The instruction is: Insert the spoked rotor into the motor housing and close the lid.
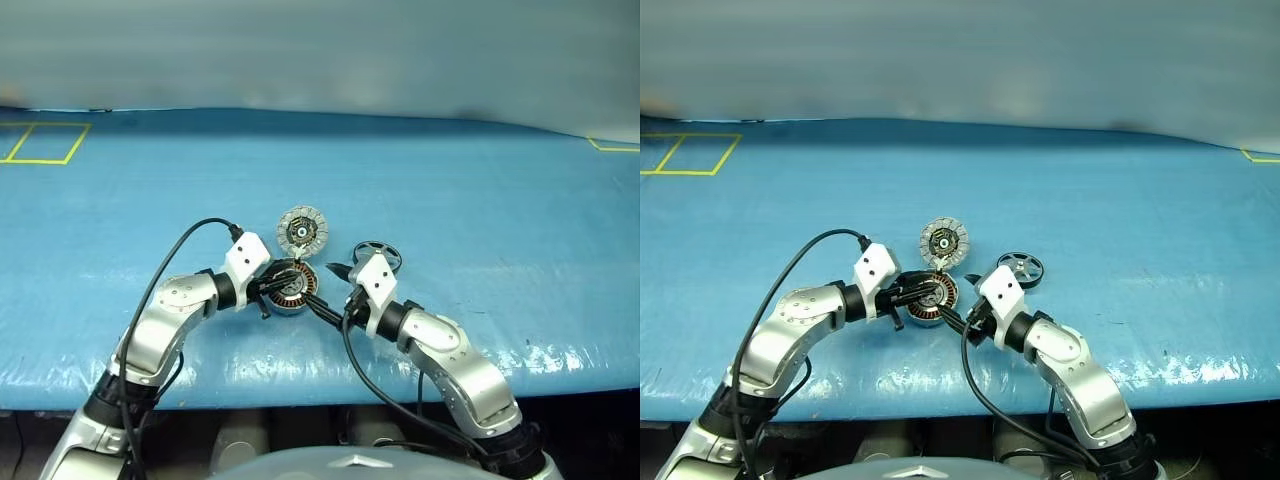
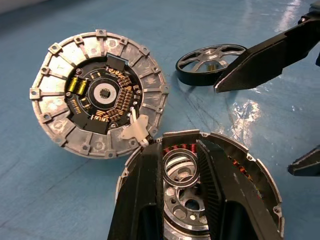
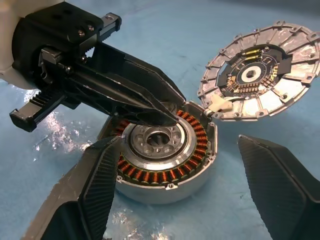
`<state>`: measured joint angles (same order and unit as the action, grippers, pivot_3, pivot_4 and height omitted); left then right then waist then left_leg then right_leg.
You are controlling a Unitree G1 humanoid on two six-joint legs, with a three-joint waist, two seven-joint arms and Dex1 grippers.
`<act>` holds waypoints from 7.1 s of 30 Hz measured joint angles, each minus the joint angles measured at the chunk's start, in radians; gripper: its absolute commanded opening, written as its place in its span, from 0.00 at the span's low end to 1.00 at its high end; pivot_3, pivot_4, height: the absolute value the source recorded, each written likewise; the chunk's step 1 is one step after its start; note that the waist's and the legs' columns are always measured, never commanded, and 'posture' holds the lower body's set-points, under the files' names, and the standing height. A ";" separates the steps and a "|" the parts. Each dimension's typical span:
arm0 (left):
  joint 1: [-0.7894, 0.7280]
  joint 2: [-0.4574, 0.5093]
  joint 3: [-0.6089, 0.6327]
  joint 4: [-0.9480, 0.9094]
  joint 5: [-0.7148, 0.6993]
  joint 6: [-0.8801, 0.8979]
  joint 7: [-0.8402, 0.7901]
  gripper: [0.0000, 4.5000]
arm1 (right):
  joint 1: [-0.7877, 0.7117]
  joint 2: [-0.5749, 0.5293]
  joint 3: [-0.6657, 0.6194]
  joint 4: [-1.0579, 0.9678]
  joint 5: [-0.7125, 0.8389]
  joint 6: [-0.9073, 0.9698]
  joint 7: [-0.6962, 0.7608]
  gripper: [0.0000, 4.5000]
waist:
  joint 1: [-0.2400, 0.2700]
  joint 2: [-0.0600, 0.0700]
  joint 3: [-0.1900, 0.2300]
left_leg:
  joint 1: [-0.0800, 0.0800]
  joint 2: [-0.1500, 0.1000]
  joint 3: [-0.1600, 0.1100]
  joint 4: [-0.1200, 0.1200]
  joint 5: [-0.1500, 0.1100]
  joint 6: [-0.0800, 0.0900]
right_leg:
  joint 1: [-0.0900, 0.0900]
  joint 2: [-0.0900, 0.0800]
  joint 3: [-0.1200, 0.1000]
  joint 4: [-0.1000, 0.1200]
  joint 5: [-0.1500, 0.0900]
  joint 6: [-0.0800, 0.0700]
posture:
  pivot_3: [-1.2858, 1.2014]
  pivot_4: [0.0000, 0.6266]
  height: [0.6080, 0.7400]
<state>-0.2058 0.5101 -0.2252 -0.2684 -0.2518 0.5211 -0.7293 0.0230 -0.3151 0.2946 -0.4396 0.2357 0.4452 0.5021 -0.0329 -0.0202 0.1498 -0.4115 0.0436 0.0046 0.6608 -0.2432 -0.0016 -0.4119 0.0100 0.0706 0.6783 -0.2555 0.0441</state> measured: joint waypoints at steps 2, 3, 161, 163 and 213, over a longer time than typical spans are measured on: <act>-0.017 -0.003 -0.011 0.023 0.009 -0.003 -0.009 0.14 | 0.022 -0.008 -0.005 0.001 -0.002 -0.019 0.000 0.87 | -0.002 0.000 0.000 | 0.000 0.000 0.000 0.000 0.000 0.000 | 0.000 0.000 0.001 0.000 0.000 0.000 | 0.52 0.24 1.00; -0.024 -0.003 -0.018 0.034 0.014 -0.004 -0.014 0.14 | 0.032 -0.010 -0.008 0.001 -0.003 -0.025 -0.001 0.87 | -0.002 0.000 0.000 | 0.000 0.000 0.000 0.000 0.000 0.000 | 0.000 0.000 0.000 0.000 0.000 0.000 | 0.52 0.24 1.00; 0.572 -0.107 0.157 -0.084 0.009 -0.399 0.097 0.00 | -0.431 0.070 0.113 -0.032 0.033 0.598 -0.051 0.00 | -0.020 0.002 0.001 | -0.001 0.003 0.000 -0.003 0.000 0.002 | -0.003 -0.005 0.001 -0.001 -0.004 -0.006 | 0.52 0.24 1.00; 0.572 -0.106 0.157 -0.084 0.009 -0.398 0.096 0.00 | -0.432 0.031 0.072 -0.074 0.051 0.601 -0.039 0.00 | -0.020 0.002 0.001 | -0.001 0.002 0.000 -0.003 0.000 0.002 | -0.003 -0.005 0.001 -0.002 -0.004 -0.006 | 0.52 0.24 1.00; 0.560 -0.110 0.154 -0.078 0.008 -0.396 0.103 0.00 | -0.363 -0.268 -0.056 0.153 -0.014 0.524 0.061 0.56 | -0.005 0.002 0.002 | -0.001 0.001 0.001 -0.004 0.000 0.002 | -0.003 -0.002 0.002 -0.003 -0.003 -0.005 | 0.52 0.24 1.00</act>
<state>0.3537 0.4005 -0.0711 -0.3461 -0.2433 0.1256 -0.6267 -0.3397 -0.5829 0.2381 -0.2870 0.2216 0.9697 0.5633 -0.0383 -0.0185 0.1520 -0.4121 0.0444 0.0053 0.6565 -0.2430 0.0001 -0.4145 0.0083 0.0726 0.6755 -0.2587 0.0388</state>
